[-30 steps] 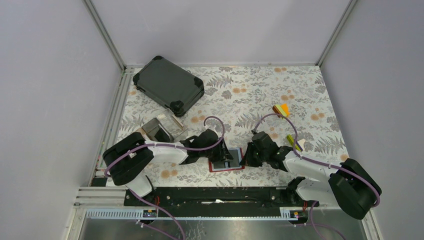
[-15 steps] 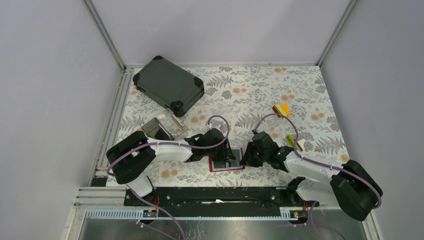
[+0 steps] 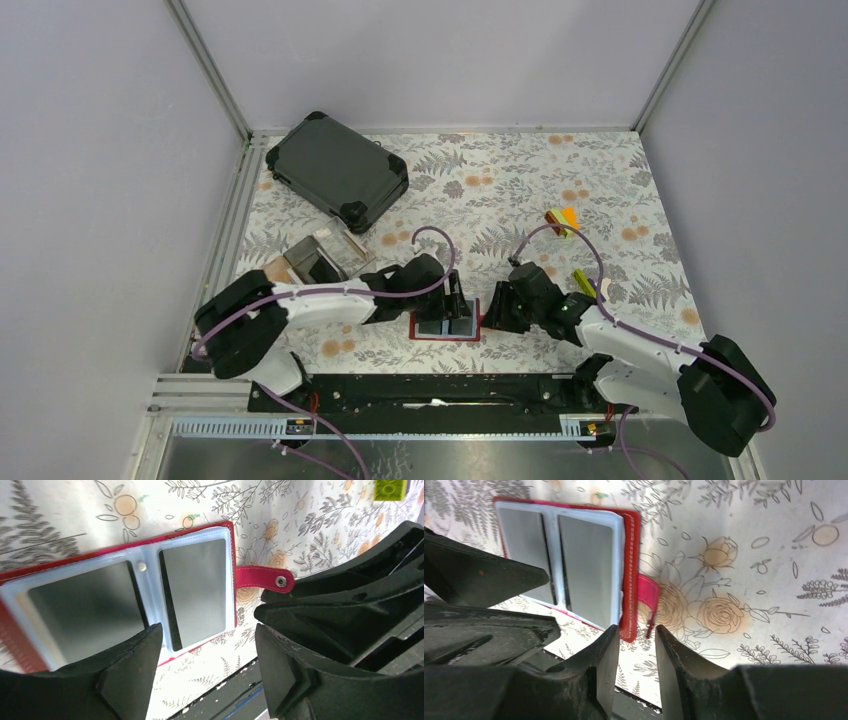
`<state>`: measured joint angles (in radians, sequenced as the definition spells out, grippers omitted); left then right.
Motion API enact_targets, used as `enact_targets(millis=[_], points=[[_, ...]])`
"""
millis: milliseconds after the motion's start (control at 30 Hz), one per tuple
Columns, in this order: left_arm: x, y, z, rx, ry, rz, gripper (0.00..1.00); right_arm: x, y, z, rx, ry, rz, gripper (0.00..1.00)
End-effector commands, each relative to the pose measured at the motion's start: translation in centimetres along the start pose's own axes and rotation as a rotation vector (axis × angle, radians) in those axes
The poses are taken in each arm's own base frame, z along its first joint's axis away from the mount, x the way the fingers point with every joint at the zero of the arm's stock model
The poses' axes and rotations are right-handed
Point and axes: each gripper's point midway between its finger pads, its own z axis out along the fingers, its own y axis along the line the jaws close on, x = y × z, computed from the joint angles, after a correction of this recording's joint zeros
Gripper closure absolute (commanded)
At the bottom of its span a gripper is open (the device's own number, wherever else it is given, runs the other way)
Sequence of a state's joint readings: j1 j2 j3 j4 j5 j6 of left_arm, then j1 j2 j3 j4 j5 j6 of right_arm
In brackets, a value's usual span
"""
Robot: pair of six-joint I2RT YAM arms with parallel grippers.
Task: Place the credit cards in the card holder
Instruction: Insert the credit card into the card holder.
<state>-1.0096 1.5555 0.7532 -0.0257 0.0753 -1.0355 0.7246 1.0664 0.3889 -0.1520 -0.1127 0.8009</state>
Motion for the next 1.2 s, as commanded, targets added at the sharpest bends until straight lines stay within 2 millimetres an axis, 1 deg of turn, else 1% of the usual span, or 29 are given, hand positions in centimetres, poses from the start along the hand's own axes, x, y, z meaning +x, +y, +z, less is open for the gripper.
enact_targets(millis=[0, 100, 200, 367, 467, 533, 600, 733, 867, 933, 1067, 1167], points=[[-3.1, -1.3, -3.4, -0.011, -0.139, 0.079, 0.27, -2.5, 2.3, -1.4, -0.058, -0.077, -0.068, 0.59], [-3.8, -0.7, -4.8, -0.032, -0.172, 0.08, 0.24, -2.9, 3.5, -1.8, -0.108, -0.084, -0.09, 0.59], [-4.2, 0.6, -5.6, -0.058, -0.194, 0.071, 0.21, -2.7, 4.5, -1.6, -0.158, -0.067, -0.096, 0.58], [-3.9, 4.3, -5.7, -0.13, -0.179, 0.028, 0.2, -1.9, 4.9, -0.5, -0.173, -0.028, -0.085, 0.59], [-3.8, 5.7, -5.8, -0.15, -0.181, 0.011, 0.19, -1.7, 5.2, -0.2, -0.181, -0.019, -0.088, 0.61], [-3.6, 6.5, -5.8, -0.163, -0.175, 0.005, 0.2, -1.6, 5.1, 0.0, -0.168, -0.015, -0.086, 0.63], [-3.4, 7.1, -5.7, -0.177, -0.171, -0.001, 0.2, -1.8, 5.1, -0.2, -0.142, -0.035, -0.1, 0.64], [-3.3, 7.7, -5.4, -0.183, -0.161, -0.008, 0.24, -2.8, 5.6, -1.4, -0.12, -0.087, -0.133, 0.58], [-3.2, 8.0, -5.1, -0.187, -0.155, -0.008, 0.29, -3.3, 6.5, -2.3, -0.13, -0.105, -0.149, 0.57], [-3.2, 8.1, -4.9, -0.189, -0.152, -0.01, 0.3, -3.1, 6.4, -1.9, -0.121, -0.093, -0.145, 0.58], [-2.8, 8.5, -4.6, -0.193, -0.138, -0.014, 0.35, -2.1, 5.3, -0.4, -0.087, -0.045, -0.122, 0.63], [-2.7, 8.6, -4.5, -0.19, -0.136, -0.021, 0.39, -1.6, 4.9, 0.4, -0.073, -0.026, -0.114, 0.65]])
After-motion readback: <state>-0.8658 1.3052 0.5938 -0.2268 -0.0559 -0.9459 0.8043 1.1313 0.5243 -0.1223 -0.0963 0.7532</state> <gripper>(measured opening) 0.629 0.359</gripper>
